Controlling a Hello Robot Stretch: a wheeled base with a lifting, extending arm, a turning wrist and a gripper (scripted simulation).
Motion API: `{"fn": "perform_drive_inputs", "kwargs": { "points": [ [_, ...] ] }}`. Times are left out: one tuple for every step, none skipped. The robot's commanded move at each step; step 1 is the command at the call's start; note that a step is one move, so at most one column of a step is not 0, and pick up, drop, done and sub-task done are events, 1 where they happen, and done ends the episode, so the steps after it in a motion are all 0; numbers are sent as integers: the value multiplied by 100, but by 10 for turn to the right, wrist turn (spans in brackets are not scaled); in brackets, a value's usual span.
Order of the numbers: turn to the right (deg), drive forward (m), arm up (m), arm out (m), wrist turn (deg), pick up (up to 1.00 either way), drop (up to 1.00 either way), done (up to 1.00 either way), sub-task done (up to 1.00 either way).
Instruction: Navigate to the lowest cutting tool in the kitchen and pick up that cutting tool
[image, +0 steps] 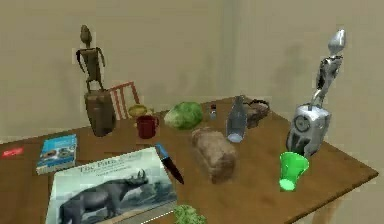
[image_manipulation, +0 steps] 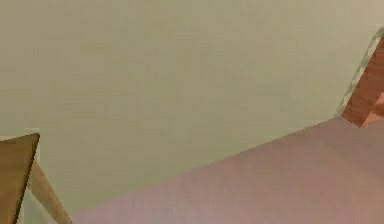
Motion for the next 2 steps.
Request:
{"fn": "perform_drive_inputs", "kwargs": {
  "points": [
    [-450, 0, 0, 0, 0, 0, 0, 0, 0],
    [-450, 0, 0, 0, 0, 0, 0, 0, 0]
  ]
}}
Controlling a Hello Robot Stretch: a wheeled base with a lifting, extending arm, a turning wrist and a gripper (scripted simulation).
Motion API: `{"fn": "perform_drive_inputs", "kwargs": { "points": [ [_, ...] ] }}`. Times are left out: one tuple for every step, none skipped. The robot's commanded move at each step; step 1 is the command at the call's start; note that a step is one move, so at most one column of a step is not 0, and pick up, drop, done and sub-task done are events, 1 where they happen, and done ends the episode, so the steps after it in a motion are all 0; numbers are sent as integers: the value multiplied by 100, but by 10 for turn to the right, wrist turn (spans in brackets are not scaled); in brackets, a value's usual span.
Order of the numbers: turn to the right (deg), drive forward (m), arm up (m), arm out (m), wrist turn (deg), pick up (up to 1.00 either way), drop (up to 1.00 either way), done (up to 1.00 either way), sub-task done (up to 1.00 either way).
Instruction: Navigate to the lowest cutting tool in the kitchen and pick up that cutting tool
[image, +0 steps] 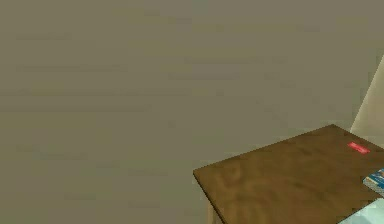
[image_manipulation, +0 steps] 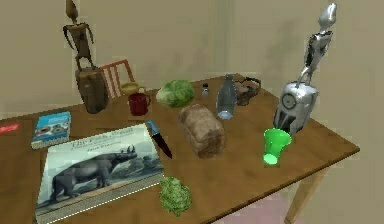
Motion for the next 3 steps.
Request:
{"fn": "perform_drive_inputs", "kwargs": {
  "points": [
    [0, 0, 50, 0, 0, 0, 0, 0, 0],
    [0, 0, 38, 0, 0, 0, 0, 0, 0],
    [0, 0, 0, 34, 0, 0, 0, 0, 0]
  ]
}}
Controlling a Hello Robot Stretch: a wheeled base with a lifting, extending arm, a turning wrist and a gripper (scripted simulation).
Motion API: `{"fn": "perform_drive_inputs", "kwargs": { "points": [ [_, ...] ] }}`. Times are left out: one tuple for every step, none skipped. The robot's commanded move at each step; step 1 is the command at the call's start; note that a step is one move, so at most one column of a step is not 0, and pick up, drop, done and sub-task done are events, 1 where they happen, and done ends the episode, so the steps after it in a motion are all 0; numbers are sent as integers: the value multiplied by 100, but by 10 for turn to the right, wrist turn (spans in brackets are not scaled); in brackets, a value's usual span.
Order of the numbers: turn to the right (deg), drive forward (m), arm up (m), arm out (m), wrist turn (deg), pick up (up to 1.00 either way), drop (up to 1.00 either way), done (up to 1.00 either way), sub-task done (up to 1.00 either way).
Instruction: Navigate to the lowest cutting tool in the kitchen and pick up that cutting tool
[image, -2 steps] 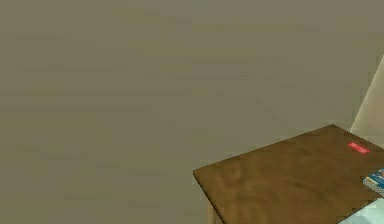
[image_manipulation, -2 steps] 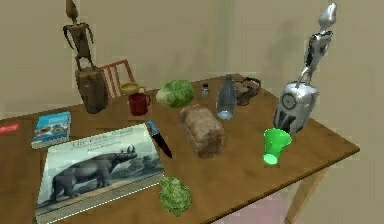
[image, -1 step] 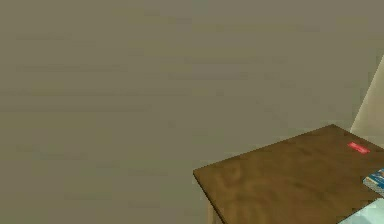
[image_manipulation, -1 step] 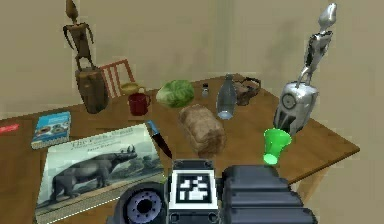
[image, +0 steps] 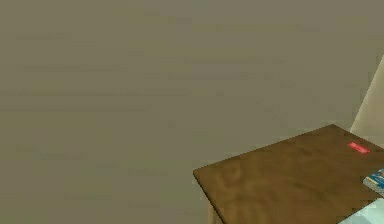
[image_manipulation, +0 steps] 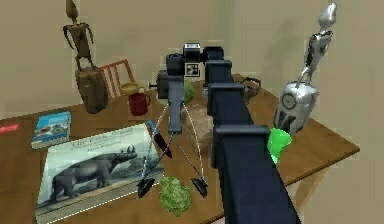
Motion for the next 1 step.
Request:
{"fn": "perform_drive_inputs", "kwargs": {
  "points": [
    [0, 0, 0, 0, 450, 0, 0, 0, 0]
  ]
}}
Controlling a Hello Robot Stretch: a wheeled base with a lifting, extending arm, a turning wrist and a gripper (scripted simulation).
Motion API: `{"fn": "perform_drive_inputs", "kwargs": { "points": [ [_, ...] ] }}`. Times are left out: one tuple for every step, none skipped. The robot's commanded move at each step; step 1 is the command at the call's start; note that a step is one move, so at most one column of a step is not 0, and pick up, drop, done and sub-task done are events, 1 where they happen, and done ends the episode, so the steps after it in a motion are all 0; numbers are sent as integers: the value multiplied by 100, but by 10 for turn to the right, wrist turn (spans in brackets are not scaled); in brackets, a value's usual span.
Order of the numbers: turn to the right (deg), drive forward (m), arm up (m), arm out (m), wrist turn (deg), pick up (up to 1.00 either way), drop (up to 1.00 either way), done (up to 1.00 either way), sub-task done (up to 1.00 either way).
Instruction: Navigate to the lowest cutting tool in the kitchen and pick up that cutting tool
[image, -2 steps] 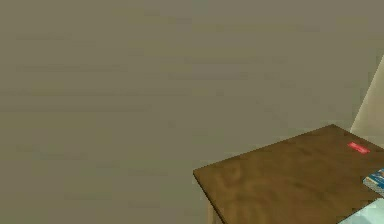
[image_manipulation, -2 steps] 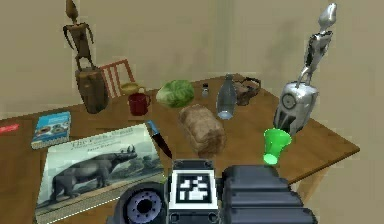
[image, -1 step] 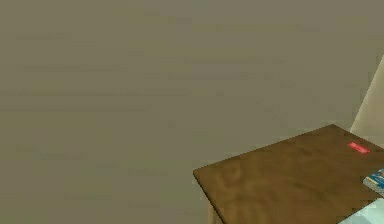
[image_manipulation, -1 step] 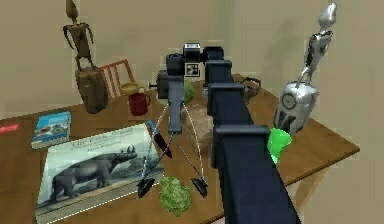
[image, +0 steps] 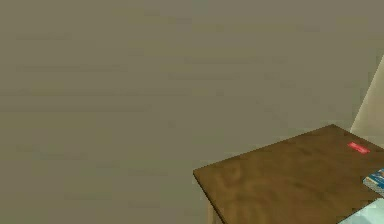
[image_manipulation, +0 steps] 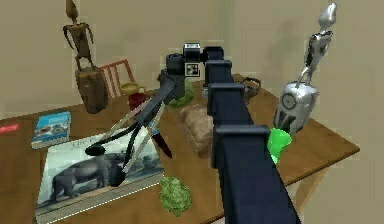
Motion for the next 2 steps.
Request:
{"fn": "perform_drive_inputs", "kwargs": {
  "points": [
    [0, 0, 0, 0, 450, 0, 0, 0, 0],
    [0, 0, 0, 0, 450, 0, 0, 0, 0]
  ]
}}
